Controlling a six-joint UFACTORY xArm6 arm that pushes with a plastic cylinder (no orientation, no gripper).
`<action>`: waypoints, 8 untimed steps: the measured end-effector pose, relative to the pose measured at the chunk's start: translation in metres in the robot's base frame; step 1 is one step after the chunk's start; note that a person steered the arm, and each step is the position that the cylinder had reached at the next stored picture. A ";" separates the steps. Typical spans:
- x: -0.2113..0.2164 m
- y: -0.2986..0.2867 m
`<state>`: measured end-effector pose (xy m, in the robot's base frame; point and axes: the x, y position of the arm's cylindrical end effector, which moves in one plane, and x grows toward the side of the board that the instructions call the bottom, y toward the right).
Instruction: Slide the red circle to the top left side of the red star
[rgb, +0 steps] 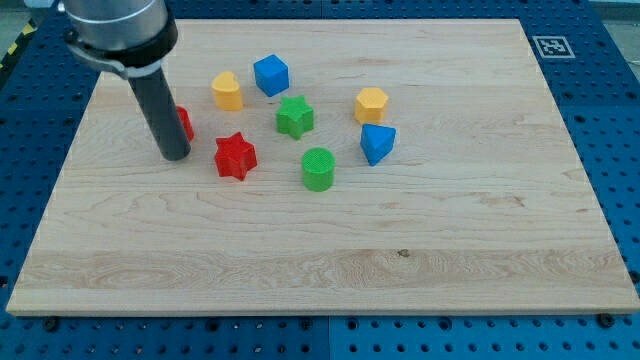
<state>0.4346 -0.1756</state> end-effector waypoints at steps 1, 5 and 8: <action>-0.004 -0.010; -0.024 -0.050; -0.025 -0.001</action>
<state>0.4098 -0.1766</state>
